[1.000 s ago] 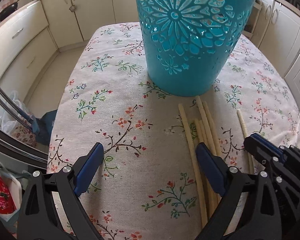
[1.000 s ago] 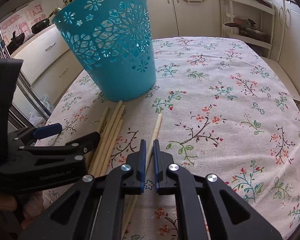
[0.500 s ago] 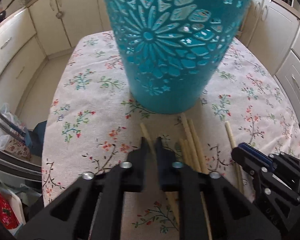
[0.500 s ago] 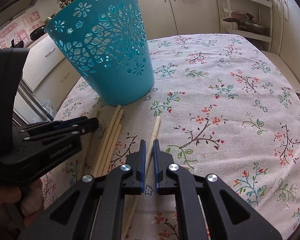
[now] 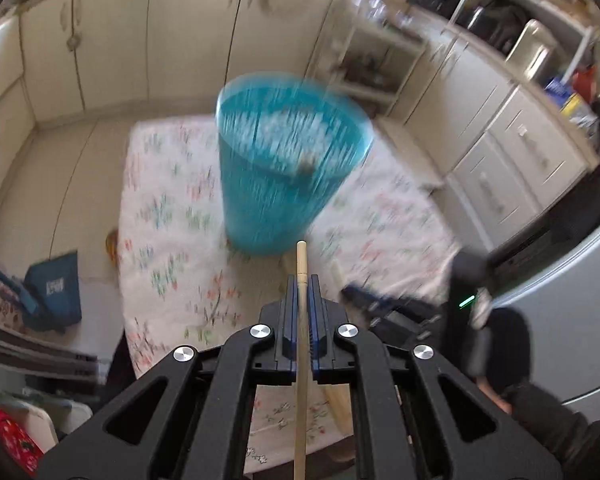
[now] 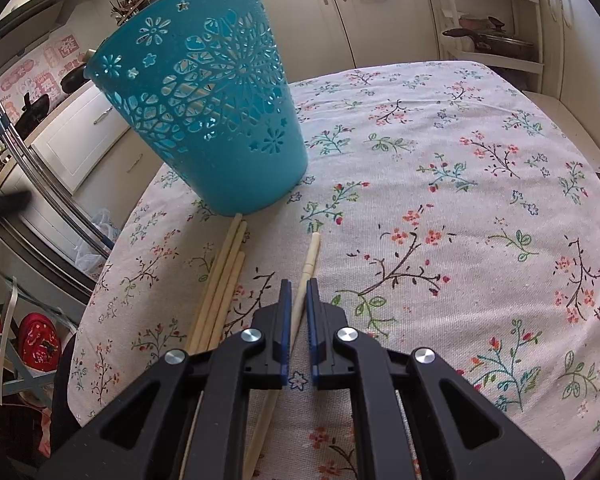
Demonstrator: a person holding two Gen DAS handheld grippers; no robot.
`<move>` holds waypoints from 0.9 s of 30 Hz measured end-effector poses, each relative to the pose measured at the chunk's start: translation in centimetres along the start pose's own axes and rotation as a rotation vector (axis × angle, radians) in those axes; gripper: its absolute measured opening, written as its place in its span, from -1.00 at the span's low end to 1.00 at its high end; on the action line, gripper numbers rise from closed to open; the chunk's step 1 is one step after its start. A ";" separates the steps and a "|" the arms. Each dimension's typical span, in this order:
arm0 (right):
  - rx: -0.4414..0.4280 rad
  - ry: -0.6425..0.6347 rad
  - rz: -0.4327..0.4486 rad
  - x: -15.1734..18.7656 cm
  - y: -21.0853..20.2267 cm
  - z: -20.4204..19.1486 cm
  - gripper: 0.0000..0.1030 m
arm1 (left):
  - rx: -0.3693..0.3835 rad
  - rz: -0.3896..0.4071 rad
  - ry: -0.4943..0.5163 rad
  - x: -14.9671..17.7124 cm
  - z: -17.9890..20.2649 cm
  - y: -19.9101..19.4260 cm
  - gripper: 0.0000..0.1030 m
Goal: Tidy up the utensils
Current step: 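Grasp a stick with the left gripper and raise it over the bin, then open the left gripper to drop the stick into the teal bin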
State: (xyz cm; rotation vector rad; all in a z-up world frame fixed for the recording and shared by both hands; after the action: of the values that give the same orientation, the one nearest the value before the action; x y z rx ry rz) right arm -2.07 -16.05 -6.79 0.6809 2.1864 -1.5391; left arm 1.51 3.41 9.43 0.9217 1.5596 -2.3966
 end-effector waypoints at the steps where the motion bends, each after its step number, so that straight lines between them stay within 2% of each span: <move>1: 0.000 0.000 0.000 0.0 0.0 0.0 -0.85 | 0.000 0.041 0.008 -1.2 0.2 -1.3 -0.91; 3: 0.000 0.000 0.000 0.0 0.0 0.0 -0.85 | -0.009 0.138 0.024 -3.6 1.1 -4.0 -0.91; 7: -0.002 0.002 0.001 0.0 0.0 0.1 -0.85 | -0.056 0.329 0.019 -7.9 1.9 -6.6 -0.91; 10: -0.005 0.006 0.001 0.0 0.0 0.1 -0.85 | -0.074 0.486 0.003 -10.6 2.4 -6.9 -0.91; 12: -0.009 0.010 0.001 0.0 0.0 0.2 -0.84 | -0.090 0.561 0.002 -11.9 2.8 -6.6 -0.91; 15: -0.018 0.018 0.001 0.1 0.0 0.3 -0.85 | -0.158 0.674 0.004 -13.5 2.7 -5.3 -0.91; 20: -0.035 0.032 0.000 0.2 -0.1 0.9 -0.85 | -0.207 0.715 -0.072 -14.8 1.2 -1.1 -0.91; 24: -0.046 0.041 -0.001 0.2 -0.1 1.3 -0.85 | -0.224 0.700 -0.119 -15.0 0.0 1.9 -0.91; 27: -0.052 0.046 -0.002 0.2 0.0 1.3 -0.85 | -0.239 0.676 -0.118 -14.2 -0.5 3.2 -0.91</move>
State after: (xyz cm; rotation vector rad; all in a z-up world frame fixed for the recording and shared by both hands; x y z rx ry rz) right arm -2.26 -17.25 -7.32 0.7049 2.2533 -1.4757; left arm 14.53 -0.54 14.70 1.0242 1.1979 -1.7210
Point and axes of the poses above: each gripper's, at about its wrist camera, not at the fingertips, and y roughly the way its jaws point, z to its right, x to its underside, the point moved 2 cm from there along y, roughly the way its jaws point
